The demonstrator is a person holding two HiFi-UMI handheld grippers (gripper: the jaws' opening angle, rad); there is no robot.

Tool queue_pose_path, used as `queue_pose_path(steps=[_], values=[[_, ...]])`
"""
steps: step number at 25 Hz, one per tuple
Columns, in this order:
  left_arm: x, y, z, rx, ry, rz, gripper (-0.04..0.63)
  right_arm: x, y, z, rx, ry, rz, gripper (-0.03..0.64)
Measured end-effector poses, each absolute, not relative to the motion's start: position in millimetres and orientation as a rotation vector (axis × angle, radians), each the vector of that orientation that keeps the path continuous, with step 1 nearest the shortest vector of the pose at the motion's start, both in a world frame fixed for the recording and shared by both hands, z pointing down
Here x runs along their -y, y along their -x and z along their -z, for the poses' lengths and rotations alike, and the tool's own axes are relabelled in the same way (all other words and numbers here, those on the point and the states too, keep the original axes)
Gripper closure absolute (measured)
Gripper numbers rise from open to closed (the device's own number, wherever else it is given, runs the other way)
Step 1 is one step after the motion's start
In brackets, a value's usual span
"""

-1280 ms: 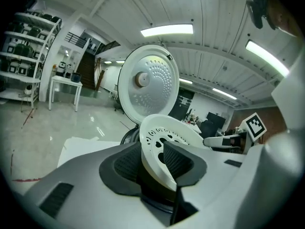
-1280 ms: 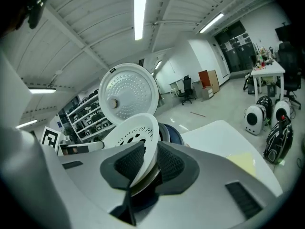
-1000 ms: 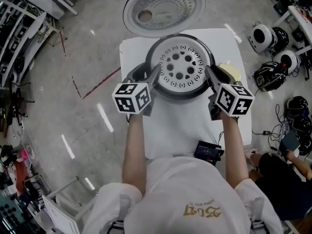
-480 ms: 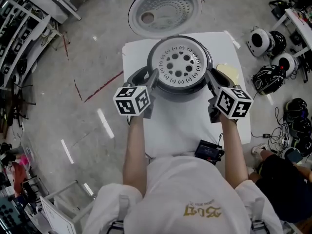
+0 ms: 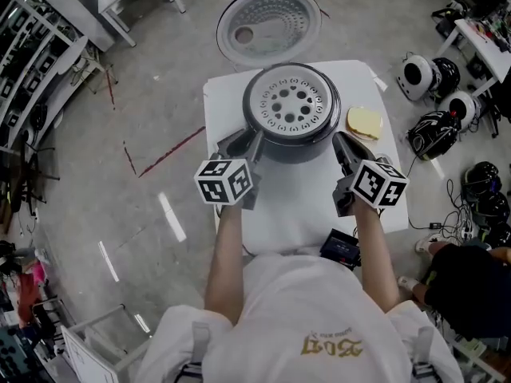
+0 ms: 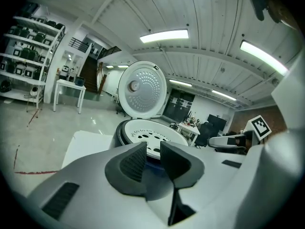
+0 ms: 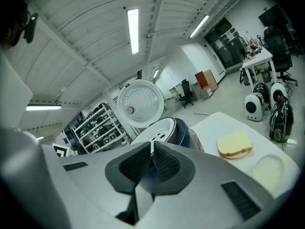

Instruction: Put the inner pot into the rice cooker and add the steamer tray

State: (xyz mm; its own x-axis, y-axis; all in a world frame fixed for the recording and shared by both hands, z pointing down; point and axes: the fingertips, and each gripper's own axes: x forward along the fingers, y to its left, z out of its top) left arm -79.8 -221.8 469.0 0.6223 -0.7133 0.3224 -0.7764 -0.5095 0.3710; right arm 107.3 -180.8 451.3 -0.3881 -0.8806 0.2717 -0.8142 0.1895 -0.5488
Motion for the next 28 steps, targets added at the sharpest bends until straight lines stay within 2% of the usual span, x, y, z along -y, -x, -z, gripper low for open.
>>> queue_pose_path(steps=[4,13,28], values=[[200.9,84.2,-464.4,1.172,-2.376,-0.157,0.514,163.3,-99.9,-450.5,-2.340,1.664,0.959,0.618],[159.1,98.8,-459.8,1.197,-2.360,-0.099,0.578,128.3,-85.6,-450.2,-2.358,1.657,0.914,0.607],[144.2,111.1,-459.1,1.213,-2.347,-0.106,0.580,112.8,-71.1,-456.5,-2.443,1.744,0.848,0.607]])
